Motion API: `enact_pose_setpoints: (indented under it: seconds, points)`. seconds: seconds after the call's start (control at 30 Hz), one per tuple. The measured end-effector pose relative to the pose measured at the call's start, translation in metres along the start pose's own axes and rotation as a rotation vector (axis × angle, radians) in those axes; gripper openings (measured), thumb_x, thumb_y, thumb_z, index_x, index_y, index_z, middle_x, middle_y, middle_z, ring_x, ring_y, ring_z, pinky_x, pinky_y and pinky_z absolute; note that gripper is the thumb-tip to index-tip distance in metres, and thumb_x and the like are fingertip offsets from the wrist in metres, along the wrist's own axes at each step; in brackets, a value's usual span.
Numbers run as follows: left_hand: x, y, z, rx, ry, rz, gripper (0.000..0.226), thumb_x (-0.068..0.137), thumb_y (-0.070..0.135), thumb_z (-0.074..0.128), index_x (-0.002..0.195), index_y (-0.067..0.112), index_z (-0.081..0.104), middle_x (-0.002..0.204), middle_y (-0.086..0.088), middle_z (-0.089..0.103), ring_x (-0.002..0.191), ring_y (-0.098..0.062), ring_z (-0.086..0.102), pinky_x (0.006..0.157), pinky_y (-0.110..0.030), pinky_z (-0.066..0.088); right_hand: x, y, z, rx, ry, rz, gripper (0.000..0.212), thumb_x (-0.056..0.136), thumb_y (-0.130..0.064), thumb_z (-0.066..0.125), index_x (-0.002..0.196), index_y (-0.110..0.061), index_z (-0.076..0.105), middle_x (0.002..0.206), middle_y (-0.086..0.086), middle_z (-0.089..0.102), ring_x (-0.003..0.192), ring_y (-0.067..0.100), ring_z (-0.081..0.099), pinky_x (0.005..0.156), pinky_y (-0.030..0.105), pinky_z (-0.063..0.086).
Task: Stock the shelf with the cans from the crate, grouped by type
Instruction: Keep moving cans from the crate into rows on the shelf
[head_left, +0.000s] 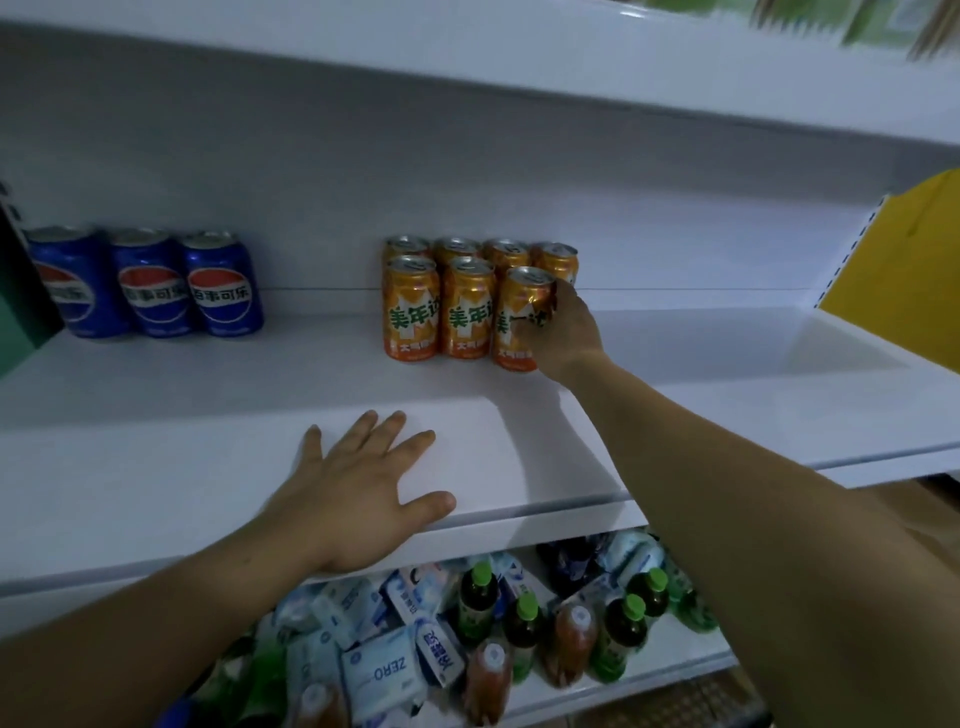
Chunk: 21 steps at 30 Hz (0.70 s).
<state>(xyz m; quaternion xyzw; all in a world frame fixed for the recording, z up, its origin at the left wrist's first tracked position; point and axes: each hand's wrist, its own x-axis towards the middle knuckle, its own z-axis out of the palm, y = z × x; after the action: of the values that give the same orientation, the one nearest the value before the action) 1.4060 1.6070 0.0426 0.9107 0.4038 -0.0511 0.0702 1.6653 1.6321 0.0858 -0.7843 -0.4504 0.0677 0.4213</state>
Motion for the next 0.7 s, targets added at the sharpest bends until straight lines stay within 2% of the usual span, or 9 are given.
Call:
enact_pose_setpoints:
  seconds: [0.23, 0.37, 0.47, 0.53, 0.6, 0.7]
  points:
    - [0.0, -0.003, 0.003, -0.013, 0.008, 0.013, 0.107, 0.049, 0.089, -0.015, 0.146, 0.046, -0.011, 0.157, 0.014, -0.02, 0.144, -0.009, -0.019, 0.116, -0.052, -0.009, 0.012, 0.002, 0.019, 0.071, 0.03, 0.001, 0.056, 0.092, -0.023, 0.054, 0.143, -0.021, 0.031, 0.129, 0.01, 0.058, 0.116, 0.033, 0.055, 0.093, 0.04, 0.043]
    - [0.001, -0.001, 0.0, -0.027, -0.003, 0.008, 0.107, 0.049, 0.089, -0.012, 0.147, 0.045, -0.008, 0.157, 0.014, -0.018, 0.145, -0.009, -0.018, 0.116, -0.052, -0.009, 0.011, -0.003, 0.019, 0.115, -0.063, 0.106, 0.079, 0.086, -0.027, 0.063, 0.15, -0.022, 0.016, 0.139, 0.01, 0.05, 0.124, 0.035, 0.05, 0.102, 0.048, 0.042]
    - [0.0, -0.001, -0.004, -0.047, -0.028, 0.003, 0.109, 0.049, 0.09, -0.009, 0.148, 0.045, -0.006, 0.158, 0.013, -0.015, 0.146, -0.01, -0.015, 0.116, -0.052, -0.009, -0.01, -0.002, -0.001, -0.001, -0.147, 0.165, 0.08, 0.085, -0.04, 0.065, 0.148, -0.018, 0.021, 0.14, 0.012, 0.048, 0.124, 0.034, 0.05, 0.1, 0.041, 0.043]
    - [-0.001, -0.001, -0.006, -0.056, -0.038, -0.004, 0.098, 0.061, 0.089, 0.002, 0.148, 0.044, -0.004, 0.159, 0.012, -0.012, 0.146, -0.011, -0.013, 0.116, -0.052, -0.008, -0.031, 0.005, -0.028, -0.148, -0.178, 0.133, 0.075, 0.088, -0.043, 0.062, 0.147, -0.014, 0.026, 0.142, 0.014, 0.046, 0.125, 0.033, 0.049, 0.095, 0.036, 0.041]
    - [-0.001, 0.0, -0.008, -0.048, -0.046, -0.008, 0.082, 0.079, 0.082, 0.015, 0.149, 0.043, -0.002, 0.16, 0.01, -0.011, 0.147, -0.012, -0.011, 0.116, -0.054, -0.007, -0.056, 0.019, -0.063, -0.289, -0.189, 0.141, 0.08, 0.091, -0.046, 0.059, 0.151, -0.012, 0.02, 0.15, 0.014, 0.038, 0.129, 0.034, 0.045, 0.099, 0.038, 0.04]
    - [-0.001, 0.004, -0.015, -0.035, -0.066, -0.046, 0.077, 0.085, 0.076, 0.024, 0.15, 0.04, 0.003, 0.161, 0.007, -0.006, 0.148, -0.017, -0.006, 0.116, -0.056, -0.003, -0.099, 0.042, -0.121, -0.403, -0.19, 0.201, 0.084, 0.092, -0.048, 0.057, 0.154, -0.014, 0.011, 0.154, 0.014, 0.032, 0.125, 0.034, 0.048, 0.095, 0.037, 0.042]
